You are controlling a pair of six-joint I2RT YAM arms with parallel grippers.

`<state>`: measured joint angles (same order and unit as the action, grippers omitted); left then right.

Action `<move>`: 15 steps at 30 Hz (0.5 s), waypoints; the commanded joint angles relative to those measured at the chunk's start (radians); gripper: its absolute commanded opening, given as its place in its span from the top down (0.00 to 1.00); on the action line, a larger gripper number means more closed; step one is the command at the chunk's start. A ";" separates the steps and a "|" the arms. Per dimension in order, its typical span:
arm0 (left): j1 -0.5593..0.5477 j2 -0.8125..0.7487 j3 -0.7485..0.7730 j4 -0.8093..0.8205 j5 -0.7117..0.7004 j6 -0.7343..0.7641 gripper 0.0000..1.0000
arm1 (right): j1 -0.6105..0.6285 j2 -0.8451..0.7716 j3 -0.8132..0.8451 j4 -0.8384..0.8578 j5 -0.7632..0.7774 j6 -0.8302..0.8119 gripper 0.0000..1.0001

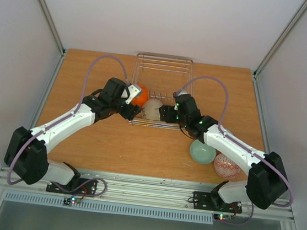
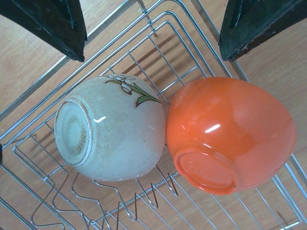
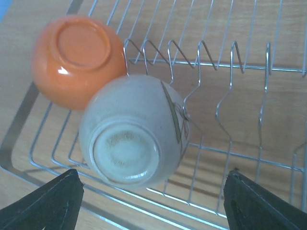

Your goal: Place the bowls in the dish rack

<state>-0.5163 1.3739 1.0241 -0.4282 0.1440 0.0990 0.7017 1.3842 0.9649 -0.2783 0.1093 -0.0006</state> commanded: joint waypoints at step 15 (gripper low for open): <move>0.018 -0.010 -0.027 0.082 -0.029 0.034 0.24 | -0.098 0.192 -0.023 0.317 -0.385 0.155 0.21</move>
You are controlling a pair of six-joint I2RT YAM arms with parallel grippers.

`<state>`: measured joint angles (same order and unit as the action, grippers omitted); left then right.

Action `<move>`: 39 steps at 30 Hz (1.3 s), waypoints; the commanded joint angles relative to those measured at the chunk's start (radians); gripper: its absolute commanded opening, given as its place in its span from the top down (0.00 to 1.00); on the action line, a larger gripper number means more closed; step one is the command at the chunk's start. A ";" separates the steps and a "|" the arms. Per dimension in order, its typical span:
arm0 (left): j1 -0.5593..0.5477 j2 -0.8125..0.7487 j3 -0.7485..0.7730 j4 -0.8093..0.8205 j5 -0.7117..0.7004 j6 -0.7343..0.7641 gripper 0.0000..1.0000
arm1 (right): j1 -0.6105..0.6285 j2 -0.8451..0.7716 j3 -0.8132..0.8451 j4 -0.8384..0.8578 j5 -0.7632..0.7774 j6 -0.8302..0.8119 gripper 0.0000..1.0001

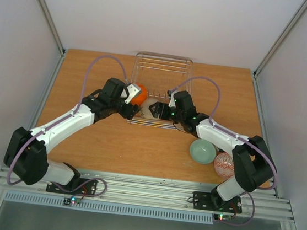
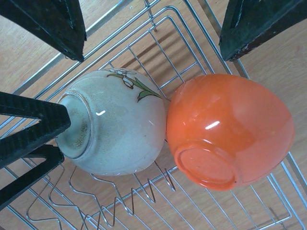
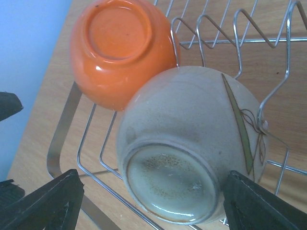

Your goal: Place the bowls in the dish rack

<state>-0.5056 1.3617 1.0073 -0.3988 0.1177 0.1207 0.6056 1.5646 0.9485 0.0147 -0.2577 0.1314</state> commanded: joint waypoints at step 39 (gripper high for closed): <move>0.024 0.018 -0.021 0.058 0.019 0.017 0.23 | 0.168 0.141 0.238 -0.329 0.452 -0.084 0.31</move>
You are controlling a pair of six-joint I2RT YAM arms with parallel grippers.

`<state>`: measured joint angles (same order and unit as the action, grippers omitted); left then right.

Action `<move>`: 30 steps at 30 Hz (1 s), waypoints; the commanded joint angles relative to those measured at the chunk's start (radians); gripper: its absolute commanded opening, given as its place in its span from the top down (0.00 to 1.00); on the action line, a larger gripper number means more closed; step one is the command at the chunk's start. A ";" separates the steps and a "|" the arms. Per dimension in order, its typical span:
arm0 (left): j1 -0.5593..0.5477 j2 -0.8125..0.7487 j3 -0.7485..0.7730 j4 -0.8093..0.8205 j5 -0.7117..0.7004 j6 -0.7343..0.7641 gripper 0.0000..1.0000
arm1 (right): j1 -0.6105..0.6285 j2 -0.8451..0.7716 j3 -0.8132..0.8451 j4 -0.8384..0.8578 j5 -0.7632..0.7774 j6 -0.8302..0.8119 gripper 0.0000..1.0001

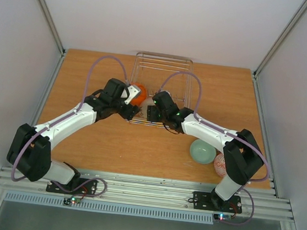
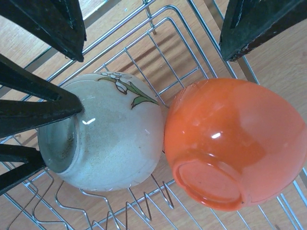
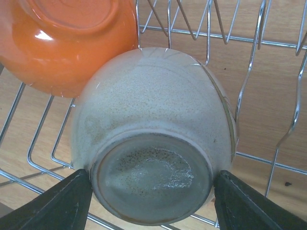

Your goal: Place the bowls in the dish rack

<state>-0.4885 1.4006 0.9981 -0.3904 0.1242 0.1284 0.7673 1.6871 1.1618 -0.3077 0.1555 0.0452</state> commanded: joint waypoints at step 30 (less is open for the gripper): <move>0.015 -0.016 -0.016 0.050 0.016 0.011 0.24 | 0.008 -0.010 -0.001 0.044 0.035 -0.001 0.27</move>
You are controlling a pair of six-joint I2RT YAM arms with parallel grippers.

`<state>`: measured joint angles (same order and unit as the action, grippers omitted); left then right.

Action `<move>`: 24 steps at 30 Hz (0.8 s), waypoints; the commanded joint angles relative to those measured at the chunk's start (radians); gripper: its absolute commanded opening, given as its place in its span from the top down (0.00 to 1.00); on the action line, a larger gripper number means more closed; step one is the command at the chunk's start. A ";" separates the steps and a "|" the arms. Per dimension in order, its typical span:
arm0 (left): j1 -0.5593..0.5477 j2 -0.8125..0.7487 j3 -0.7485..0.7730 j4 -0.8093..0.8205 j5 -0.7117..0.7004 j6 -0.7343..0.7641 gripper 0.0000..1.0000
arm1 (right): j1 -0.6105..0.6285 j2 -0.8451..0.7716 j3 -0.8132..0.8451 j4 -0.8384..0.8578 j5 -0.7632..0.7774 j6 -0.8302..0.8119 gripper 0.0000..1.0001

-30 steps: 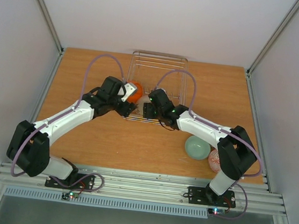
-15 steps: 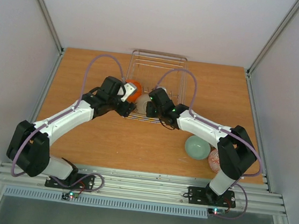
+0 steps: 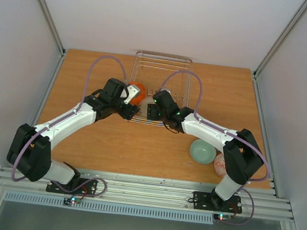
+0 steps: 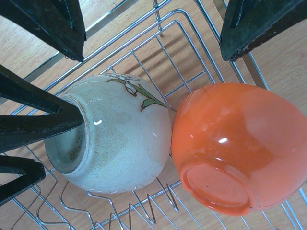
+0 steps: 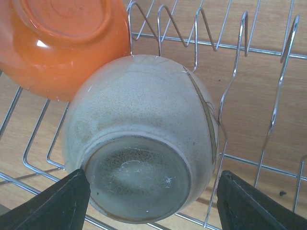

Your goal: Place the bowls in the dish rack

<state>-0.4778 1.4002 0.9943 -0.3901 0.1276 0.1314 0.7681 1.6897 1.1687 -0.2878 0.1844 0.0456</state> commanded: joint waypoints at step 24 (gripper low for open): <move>0.006 -0.009 -0.014 0.051 0.018 0.009 0.23 | 0.016 0.017 0.013 0.040 0.003 0.002 0.27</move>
<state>-0.4778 1.4002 0.9943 -0.3901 0.1318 0.1318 0.7765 1.6897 1.1564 -0.2729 0.1837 0.0456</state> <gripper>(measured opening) 0.765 0.732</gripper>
